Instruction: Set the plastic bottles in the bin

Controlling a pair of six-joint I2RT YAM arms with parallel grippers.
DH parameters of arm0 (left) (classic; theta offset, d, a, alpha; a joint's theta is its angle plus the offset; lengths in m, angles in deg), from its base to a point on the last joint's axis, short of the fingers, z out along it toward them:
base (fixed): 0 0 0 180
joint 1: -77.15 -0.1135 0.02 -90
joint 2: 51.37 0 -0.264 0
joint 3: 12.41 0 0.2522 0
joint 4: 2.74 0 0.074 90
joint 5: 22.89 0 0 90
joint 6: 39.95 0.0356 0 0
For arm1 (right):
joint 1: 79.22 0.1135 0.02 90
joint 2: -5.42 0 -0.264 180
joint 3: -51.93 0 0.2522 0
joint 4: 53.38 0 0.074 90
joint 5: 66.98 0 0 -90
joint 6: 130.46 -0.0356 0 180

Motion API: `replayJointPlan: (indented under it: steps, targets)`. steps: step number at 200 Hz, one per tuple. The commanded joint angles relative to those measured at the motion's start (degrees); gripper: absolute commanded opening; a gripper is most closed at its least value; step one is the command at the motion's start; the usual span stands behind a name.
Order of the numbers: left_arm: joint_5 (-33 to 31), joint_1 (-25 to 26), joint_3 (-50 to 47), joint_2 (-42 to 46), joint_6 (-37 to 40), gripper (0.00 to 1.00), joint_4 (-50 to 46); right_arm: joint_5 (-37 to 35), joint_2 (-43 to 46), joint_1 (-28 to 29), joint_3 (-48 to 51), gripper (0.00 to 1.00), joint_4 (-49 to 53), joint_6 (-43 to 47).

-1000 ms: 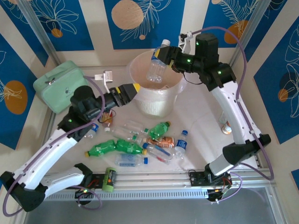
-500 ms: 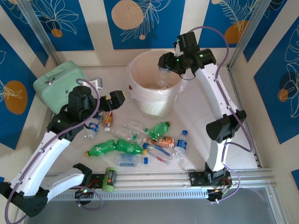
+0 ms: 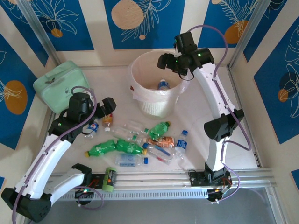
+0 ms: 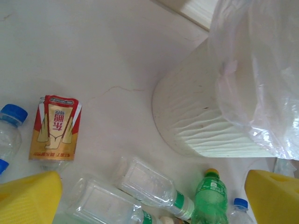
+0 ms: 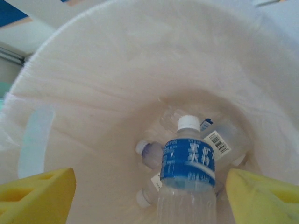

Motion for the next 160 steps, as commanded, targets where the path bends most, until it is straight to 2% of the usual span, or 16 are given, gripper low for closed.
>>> replayJointPlan:
  steps: [1, 29, 51, 80, 107, 134, 160]
  targets:
    - [-0.1, -1.0, -0.7, 0.8, -0.9, 0.98, -1.5, -2.3, -0.3, 2.0, -5.9, 0.84, 2.7, 1.1]
    - [-2.5, -1.6, -1.5, 1.7, -1.5, 0.98, -3.6, -4.4, 2.0, 5.6, -10.8, 0.84, 3.5, 2.5]
    - [-6.6, -2.5, -2.9, 3.4, -3.4, 0.98, -7.1, -6.1, 7.2, 9.1, -6.7, 0.85, 1.4, 3.0]
    - [-8.2, -4.2, -6.5, 6.1, -5.6, 0.99, -9.5, -6.8, 18.4, 14.9, 9.9, 0.85, -5.2, 3.2]
    - [-7.0, -5.7, -10.1, 7.0, -6.9, 0.99, -9.0, -10.8, 29.2, 20.6, 27.7, 0.87, -10.1, 2.1]
    - [-4.8, -6.1, -12.5, 6.1, -7.5, 0.95, -6.2, -13.6, 36.7, 23.5, 40.6, 0.88, -9.0, -1.4]
    - [-1.8, -6.1, -12.9, 3.8, -7.3, 0.92, -3.6, -15.8, 42.0, 23.8, 52.1, 0.88, -6.2, -8.0]
